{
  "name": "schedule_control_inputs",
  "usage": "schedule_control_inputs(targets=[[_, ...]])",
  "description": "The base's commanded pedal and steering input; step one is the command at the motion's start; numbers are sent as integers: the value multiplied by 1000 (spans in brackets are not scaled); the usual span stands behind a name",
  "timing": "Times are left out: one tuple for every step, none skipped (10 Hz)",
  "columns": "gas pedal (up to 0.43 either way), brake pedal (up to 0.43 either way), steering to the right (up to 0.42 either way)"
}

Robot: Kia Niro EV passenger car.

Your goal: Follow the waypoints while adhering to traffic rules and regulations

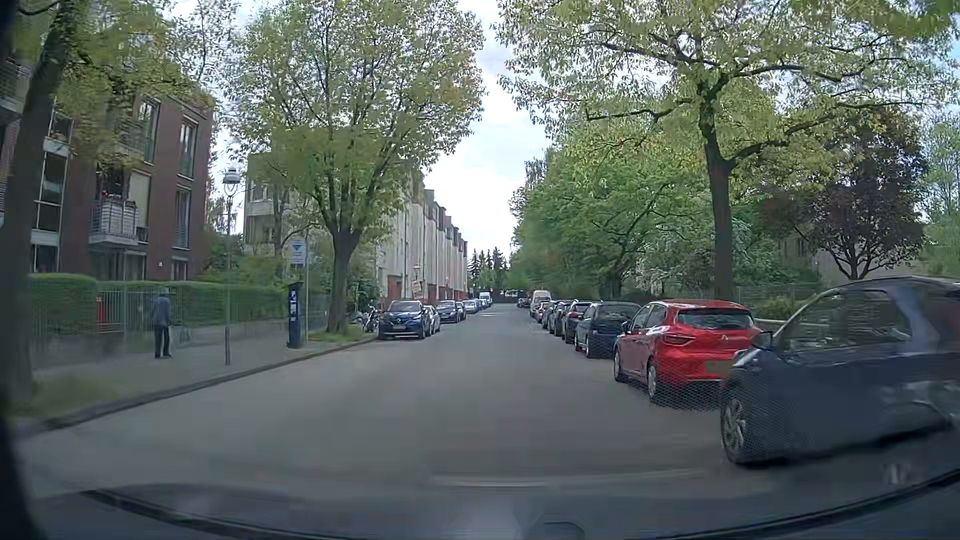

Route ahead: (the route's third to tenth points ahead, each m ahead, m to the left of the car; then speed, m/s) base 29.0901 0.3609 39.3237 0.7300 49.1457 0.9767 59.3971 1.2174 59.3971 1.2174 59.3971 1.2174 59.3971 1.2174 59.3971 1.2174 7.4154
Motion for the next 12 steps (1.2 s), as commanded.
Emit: schedule_control_inputs(targets=[[331,24,1],[339,24,1],[339,24,1],[339,24,1],[339,24,1],[339,24,1],[339,24,1],[339,24,1],[339,24,1],[339,24,1],[339,24,1],[339,24,1]])
